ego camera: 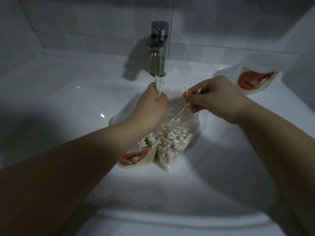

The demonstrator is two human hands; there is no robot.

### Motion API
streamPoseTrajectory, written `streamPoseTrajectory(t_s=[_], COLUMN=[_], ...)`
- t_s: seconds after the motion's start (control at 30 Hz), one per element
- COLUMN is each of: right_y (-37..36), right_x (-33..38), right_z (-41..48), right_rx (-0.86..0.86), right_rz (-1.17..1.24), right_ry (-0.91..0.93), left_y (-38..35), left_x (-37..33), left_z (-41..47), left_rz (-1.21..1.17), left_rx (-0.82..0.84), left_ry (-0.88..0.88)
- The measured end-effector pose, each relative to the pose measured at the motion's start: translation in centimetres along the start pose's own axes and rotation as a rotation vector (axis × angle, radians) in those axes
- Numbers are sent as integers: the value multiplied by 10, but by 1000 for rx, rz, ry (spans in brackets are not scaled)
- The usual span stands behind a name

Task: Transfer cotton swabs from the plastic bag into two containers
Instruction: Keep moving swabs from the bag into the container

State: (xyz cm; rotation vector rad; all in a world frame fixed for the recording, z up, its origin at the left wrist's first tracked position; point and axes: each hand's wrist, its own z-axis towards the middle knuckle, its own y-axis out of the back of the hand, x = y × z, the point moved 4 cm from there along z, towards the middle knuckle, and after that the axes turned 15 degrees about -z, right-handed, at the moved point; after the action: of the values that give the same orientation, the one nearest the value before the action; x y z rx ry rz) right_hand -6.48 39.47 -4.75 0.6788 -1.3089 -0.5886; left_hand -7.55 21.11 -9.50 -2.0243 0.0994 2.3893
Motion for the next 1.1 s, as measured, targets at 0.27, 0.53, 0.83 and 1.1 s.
streamPoseTrajectory(t_s=[0.27, 0.53, 0.83, 1.1], right_y=[-1, 6, 2, -7], right_x=[4, 14, 21, 14], right_z=[0, -3, -6, 0], right_rx=[-36, -182, -229, -162], right_rz=[-50, 20, -48, 91], right_ry=[52, 134, 173, 90], left_y=[0, -3, -17, -17], left_x=[-10, -18, -20, -15], left_z=[-1, -8, -21, -14], left_rz=[-306, -433, -245, -57], left_rx=[-67, 1, 227, 199], left_ry=[-16, 90, 113, 67])
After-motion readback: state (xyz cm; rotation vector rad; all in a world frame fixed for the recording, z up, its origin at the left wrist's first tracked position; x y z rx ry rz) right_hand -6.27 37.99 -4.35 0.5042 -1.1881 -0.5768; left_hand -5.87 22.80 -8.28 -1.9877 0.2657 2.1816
